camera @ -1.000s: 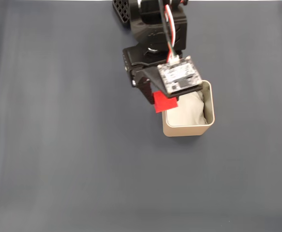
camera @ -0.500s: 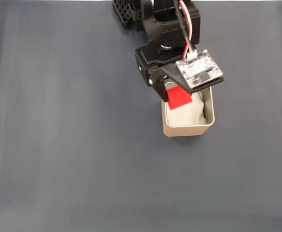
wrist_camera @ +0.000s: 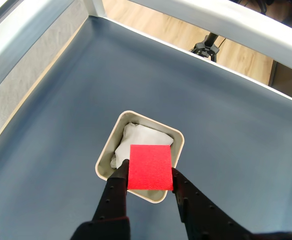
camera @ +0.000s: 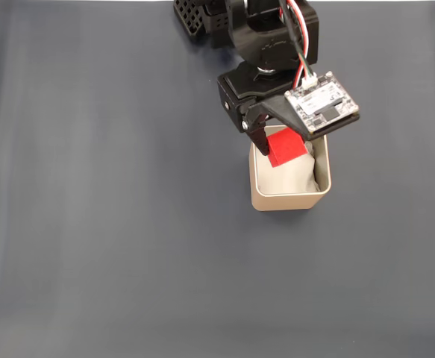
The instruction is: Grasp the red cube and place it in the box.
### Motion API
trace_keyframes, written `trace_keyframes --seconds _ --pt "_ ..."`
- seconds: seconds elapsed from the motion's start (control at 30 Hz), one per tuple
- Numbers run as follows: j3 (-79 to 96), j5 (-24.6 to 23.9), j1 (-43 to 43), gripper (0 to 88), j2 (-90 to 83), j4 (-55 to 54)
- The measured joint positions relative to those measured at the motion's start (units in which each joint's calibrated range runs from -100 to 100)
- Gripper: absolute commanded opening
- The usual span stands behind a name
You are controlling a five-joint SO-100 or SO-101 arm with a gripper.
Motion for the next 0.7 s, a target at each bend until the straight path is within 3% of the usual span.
trace_keyframes --seconds 0.43,0.7 --pt "-0.1 0.1 0.0 0.8 1.4 0.0" --pt "-0.1 0.0 0.2 20.8 1.8 -0.7"
